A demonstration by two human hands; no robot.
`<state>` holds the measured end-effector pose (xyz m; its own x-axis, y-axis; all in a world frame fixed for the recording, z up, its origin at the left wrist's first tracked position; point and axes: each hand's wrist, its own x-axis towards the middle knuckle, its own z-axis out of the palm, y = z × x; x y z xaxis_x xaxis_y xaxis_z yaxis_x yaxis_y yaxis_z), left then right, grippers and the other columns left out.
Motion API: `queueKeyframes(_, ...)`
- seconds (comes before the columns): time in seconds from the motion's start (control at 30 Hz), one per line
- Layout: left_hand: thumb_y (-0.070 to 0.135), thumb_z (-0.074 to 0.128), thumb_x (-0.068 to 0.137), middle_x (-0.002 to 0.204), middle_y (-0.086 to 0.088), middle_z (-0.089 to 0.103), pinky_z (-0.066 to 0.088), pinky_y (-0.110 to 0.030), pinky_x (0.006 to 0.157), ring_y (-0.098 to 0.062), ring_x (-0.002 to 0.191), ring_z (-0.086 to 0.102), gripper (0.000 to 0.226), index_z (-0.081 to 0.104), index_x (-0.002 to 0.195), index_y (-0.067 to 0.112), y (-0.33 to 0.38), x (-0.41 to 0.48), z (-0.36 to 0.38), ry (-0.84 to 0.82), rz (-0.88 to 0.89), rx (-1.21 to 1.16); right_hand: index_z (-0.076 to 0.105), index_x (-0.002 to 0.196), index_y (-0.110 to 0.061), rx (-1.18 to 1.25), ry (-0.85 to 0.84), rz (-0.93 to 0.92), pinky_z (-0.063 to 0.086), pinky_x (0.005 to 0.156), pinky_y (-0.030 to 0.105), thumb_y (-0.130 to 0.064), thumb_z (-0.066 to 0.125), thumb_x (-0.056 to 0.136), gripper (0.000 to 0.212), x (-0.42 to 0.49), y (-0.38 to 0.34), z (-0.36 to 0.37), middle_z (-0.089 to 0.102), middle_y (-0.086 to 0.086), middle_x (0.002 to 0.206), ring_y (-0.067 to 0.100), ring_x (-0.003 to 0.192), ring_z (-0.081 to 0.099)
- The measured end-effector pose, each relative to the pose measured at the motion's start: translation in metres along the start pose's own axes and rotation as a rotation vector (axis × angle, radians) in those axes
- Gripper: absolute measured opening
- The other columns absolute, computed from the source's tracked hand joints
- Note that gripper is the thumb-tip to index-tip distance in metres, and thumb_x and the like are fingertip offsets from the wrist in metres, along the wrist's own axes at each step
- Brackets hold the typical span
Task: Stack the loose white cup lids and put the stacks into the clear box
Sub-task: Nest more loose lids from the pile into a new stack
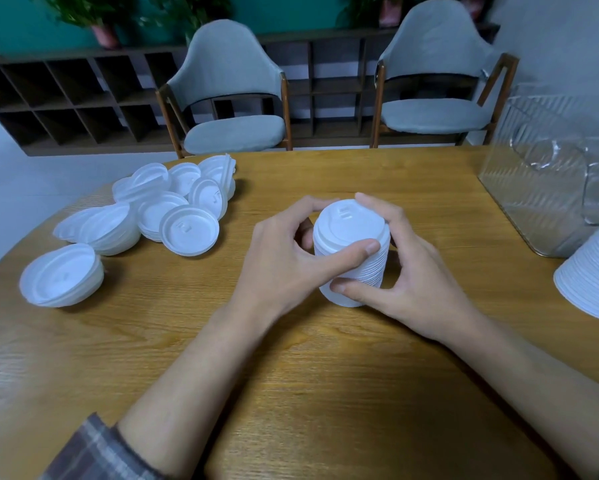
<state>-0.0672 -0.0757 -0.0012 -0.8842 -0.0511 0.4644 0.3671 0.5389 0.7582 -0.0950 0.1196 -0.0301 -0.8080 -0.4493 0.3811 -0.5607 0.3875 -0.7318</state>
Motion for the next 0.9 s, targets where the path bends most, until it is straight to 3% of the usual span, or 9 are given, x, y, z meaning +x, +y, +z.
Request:
queueKeyframes(0.1,0.061,0.087,0.071,0.075,0.013,0.059,0.041,-0.023,0.064,-0.010,0.068,0.051,0.049,0.072,0.111,0.037,0.000,-0.001,0.003,-0.008,0.020,0.010,0.008,0.156,-0.057,-0.015,-0.027,-0.001,0.034,0.100,0.002,-0.046,0.094,0.069,0.123,-0.003,0.002,0.003,0.044,-0.024,0.147,-0.011,0.130,0.047)
queueKeyframes(0.17,0.067,0.082,0.070,0.087,0.012,0.063,0.041,-0.019,0.069,-0.010,0.077,0.055,0.054,0.070,0.114,0.038,-0.003,-0.002,0.005,0.010,0.043,0.052,0.004,0.155,-0.056,-0.042,-0.026,-0.019,0.034,0.102,0.002,-0.042,0.096,0.069,0.127,-0.004,0.003,0.006,0.042,-0.018,0.151,-0.008,0.130,0.048)
queueKeyframes(0.43,0.077,0.052,0.087,0.108,0.015,0.061,0.049,-0.029,0.079,-0.006,0.101,0.061,0.050,0.067,0.122,0.043,-0.012,-0.005,0.003,-0.008,0.045,0.048,0.027,0.152,-0.040,-0.116,0.056,-0.059,0.036,0.092,0.002,-0.036,0.098,0.067,0.110,-0.005,0.001,0.011,0.048,-0.018,0.141,-0.013,0.120,0.048)
queueKeyframes(0.53,0.068,0.046,0.096,0.107,0.012,0.063,0.047,-0.025,0.080,-0.007,0.101,0.062,0.049,0.071,0.120,0.033,-0.026,-0.007,-0.012,0.066,0.045,0.064,0.029,0.152,-0.036,-0.121,0.050,-0.070,0.032,0.098,0.002,-0.034,0.099,0.066,0.111,-0.002,-0.001,0.016,0.040,-0.033,0.145,-0.021,0.123,0.043)
queueKeyframes(0.63,0.051,0.057,0.100,0.105,0.008,0.062,0.051,-0.028,0.084,-0.007,0.101,0.062,0.034,0.072,0.115,0.024,-0.053,-0.016,-0.036,0.103,0.080,0.179,0.028,0.150,-0.042,-0.114,0.042,-0.056,0.033,0.100,0.003,-0.035,0.099,0.064,0.112,0.003,-0.010,0.025,0.041,-0.034,0.144,-0.018,0.125,0.044)
queueKeyframes(0.73,0.026,0.070,0.094,0.109,0.005,0.061,0.053,-0.037,0.089,-0.013,0.104,0.061,0.021,0.071,0.115,0.020,-0.078,-0.021,-0.064,0.146,0.083,0.360,0.027,0.149,-0.046,-0.117,0.022,-0.059,0.031,0.099,0.001,-0.035,0.100,0.064,0.112,0.010,-0.022,0.038,0.046,-0.028,0.143,-0.018,0.124,0.044)
queueKeyframes(0.9,0.013,0.075,0.084,0.109,0.000,0.067,0.052,-0.043,0.088,-0.027,0.105,0.062,0.026,0.074,0.110,0.016,-0.093,-0.022,-0.093,0.194,0.056,0.579,0.028,0.151,-0.041,-0.110,0.028,-0.066,0.025,0.096,-0.005,-0.034,0.099,0.065,0.112,0.020,-0.032,0.056,0.033,-0.048,0.137,-0.031,0.119,0.036)
